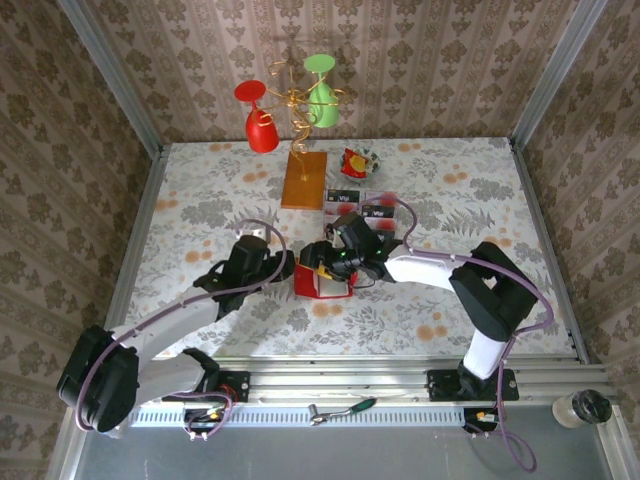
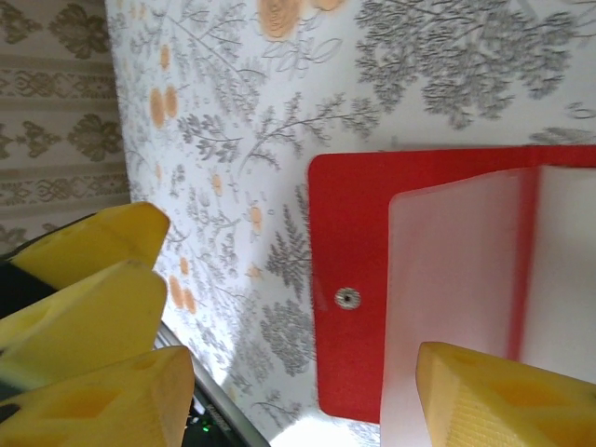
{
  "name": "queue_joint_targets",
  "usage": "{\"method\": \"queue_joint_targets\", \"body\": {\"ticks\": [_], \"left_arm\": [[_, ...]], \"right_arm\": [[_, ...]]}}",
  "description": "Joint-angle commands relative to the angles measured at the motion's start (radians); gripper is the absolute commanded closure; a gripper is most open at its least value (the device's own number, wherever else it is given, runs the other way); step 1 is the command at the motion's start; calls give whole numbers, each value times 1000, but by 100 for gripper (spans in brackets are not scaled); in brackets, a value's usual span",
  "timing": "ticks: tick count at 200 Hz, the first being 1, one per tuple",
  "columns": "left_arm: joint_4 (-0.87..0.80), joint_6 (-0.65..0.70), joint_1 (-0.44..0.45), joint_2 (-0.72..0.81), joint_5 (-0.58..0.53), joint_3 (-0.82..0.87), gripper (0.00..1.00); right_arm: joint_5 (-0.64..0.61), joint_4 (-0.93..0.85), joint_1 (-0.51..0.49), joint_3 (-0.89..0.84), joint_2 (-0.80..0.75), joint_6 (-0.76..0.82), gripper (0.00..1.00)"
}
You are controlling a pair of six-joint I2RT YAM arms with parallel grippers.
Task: Put the credit cards into the card holder
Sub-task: Flip over the card slot in the card holder, then press the card holder at the center of the table.
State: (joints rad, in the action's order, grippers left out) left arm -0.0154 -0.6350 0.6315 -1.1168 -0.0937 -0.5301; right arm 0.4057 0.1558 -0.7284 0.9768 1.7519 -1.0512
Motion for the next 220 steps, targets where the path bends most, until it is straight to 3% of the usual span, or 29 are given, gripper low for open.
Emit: {"method": "queue_joint_targets", "body": {"ticks": [1, 44, 80, 148, 190, 220], "left_arm": [[-27, -1, -33, 32, 34, 4, 32], [-46, 3, -70, 49, 59, 4, 31], [-62, -2, -75, 44, 63, 18, 28], [-55, -5, -77, 9, 71, 22, 28], [-58, 4, -76, -3, 76, 16, 28], [-64, 16, -76, -6, 74, 12, 28]], "right_arm": [[-26, 93, -15, 11, 70, -63, 34], [-38, 167, -28, 31, 179, -107, 34], [-29, 185, -27, 11, 173, -114, 34], [-42, -11, -17, 55, 82, 40, 39], [-32, 42, 5, 2, 84, 37, 55], [-30, 38, 6, 11, 106, 35, 84]]}}
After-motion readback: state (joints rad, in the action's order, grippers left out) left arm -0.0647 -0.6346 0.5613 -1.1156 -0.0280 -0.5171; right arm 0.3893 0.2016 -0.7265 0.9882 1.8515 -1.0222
